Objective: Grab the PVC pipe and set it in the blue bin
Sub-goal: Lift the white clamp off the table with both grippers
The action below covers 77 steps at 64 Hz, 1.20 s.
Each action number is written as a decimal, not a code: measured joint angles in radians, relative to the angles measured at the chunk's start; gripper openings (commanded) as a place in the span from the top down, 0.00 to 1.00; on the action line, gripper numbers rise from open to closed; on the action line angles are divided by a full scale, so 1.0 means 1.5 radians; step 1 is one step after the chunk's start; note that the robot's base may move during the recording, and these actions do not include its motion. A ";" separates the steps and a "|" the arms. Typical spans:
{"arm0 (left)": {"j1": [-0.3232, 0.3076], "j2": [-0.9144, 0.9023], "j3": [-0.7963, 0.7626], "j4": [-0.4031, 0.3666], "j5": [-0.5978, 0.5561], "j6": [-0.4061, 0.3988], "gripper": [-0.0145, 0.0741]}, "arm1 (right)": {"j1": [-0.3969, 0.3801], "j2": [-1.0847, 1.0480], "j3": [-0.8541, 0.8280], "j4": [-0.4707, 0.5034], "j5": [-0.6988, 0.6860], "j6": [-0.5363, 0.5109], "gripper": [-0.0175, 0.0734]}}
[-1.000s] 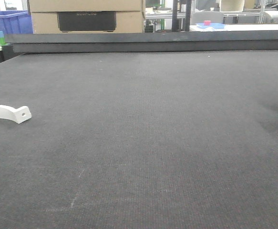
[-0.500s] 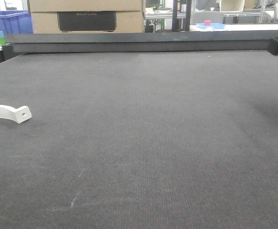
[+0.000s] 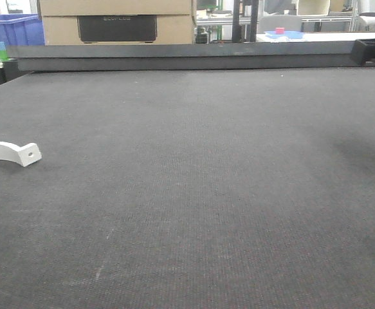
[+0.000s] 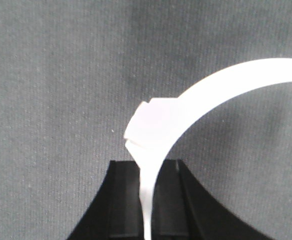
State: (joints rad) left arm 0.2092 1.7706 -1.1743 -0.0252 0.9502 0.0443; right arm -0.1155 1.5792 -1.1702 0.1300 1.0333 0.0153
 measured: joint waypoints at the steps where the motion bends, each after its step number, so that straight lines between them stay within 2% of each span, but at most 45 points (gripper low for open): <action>1: 0.000 0.001 0.000 0.000 0.000 0.000 0.58 | 0.000 0.000 0.000 0.000 -0.001 0.000 0.99; 12: 0.000 0.004 0.000 0.000 0.000 0.005 0.68 | 0.000 0.000 0.000 0.000 -0.005 0.000 0.99; 28: 0.000 0.013 -0.005 0.009 0.008 0.008 0.96 | 0.000 0.000 0.000 0.000 -0.027 0.000 0.99; 38: 0.000 0.015 -0.015 0.005 0.029 0.018 0.96 | 0.000 0.000 0.000 0.000 -0.027 0.000 0.99; 42: -0.001 0.015 -0.020 -0.012 0.051 0.021 0.96 | 0.000 -0.003 0.000 0.000 -0.022 -0.001 0.99; 57: -0.045 -0.086 -0.030 -0.025 0.072 0.022 0.96 | 0.000 -0.073 0.000 0.000 -0.009 -0.001 0.99; 66: -0.086 -0.182 -0.033 -0.034 0.040 0.022 0.96 | 0.000 -0.147 0.000 0.000 -0.037 -0.001 0.99; 77: -0.122 -0.274 -0.033 -0.096 -0.056 0.022 0.96 | 0.000 -0.221 0.000 0.000 -0.115 -0.001 0.99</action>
State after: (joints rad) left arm 0.0265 1.3594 -1.2244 -0.1689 0.8669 0.0779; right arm -0.1155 1.2483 -1.1702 0.1300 0.8613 0.0134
